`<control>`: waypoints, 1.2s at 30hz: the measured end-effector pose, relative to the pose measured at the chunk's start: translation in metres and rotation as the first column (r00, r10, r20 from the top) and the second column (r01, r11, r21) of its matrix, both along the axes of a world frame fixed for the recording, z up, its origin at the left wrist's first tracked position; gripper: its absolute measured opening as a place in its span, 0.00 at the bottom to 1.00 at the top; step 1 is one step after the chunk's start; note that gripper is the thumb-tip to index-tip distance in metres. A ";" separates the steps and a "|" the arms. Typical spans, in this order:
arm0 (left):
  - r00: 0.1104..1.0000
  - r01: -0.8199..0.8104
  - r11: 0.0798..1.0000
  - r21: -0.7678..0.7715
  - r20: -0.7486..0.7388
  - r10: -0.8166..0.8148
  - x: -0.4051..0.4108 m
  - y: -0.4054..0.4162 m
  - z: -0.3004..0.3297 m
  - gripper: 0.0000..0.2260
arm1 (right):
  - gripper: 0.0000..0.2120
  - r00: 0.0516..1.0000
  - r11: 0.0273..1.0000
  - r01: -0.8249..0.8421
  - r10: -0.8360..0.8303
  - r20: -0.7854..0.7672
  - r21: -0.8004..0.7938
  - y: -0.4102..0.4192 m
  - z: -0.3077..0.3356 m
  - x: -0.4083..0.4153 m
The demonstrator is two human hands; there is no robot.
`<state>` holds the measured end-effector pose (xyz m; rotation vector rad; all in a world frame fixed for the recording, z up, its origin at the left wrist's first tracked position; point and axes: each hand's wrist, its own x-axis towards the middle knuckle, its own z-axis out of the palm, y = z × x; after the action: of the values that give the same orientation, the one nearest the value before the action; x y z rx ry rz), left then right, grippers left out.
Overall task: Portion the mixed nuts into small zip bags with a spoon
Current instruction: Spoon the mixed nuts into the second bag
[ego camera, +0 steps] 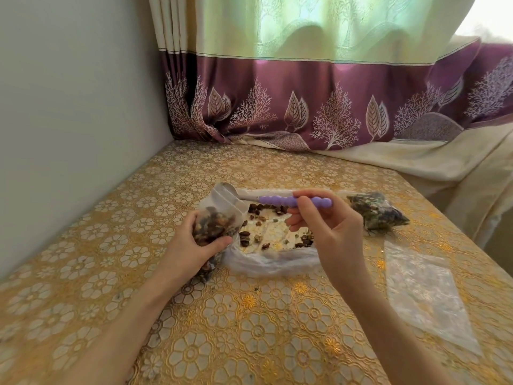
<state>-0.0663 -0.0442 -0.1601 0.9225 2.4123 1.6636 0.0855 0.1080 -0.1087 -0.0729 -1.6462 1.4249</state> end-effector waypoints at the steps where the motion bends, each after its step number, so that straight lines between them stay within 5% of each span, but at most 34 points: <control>1: 1.000 -0.001 1.000 -0.002 0.001 0.001 0.000 0.000 0.000 0.21 | 0.06 1.000 1.000 0.002 -0.002 -0.008 -0.021 0.002 0.000 0.000; 9: 0.999 0.025 0.999 0.031 0.034 -0.026 0.002 0.000 0.001 0.20 | 0.09 0.981 0.918 0.188 -0.192 0.022 -0.349 0.037 -0.008 0.000; 21: 0.999 0.022 0.999 0.036 0.023 -0.022 0.002 0.001 0.002 0.20 | 0.14 0.887 0.888 0.425 -0.371 0.275 -0.176 0.071 -0.024 -0.008; 36: 1.000 0.025 0.999 0.030 0.009 -0.025 0.001 0.002 0.001 0.20 | 0.12 0.821 0.843 0.536 -0.511 0.255 -0.037 0.083 -0.022 -0.020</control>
<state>-0.0656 -0.0425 -0.1595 0.9436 2.3659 1.6965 0.0658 0.1908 -0.1302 -0.7330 -1.5679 1.0969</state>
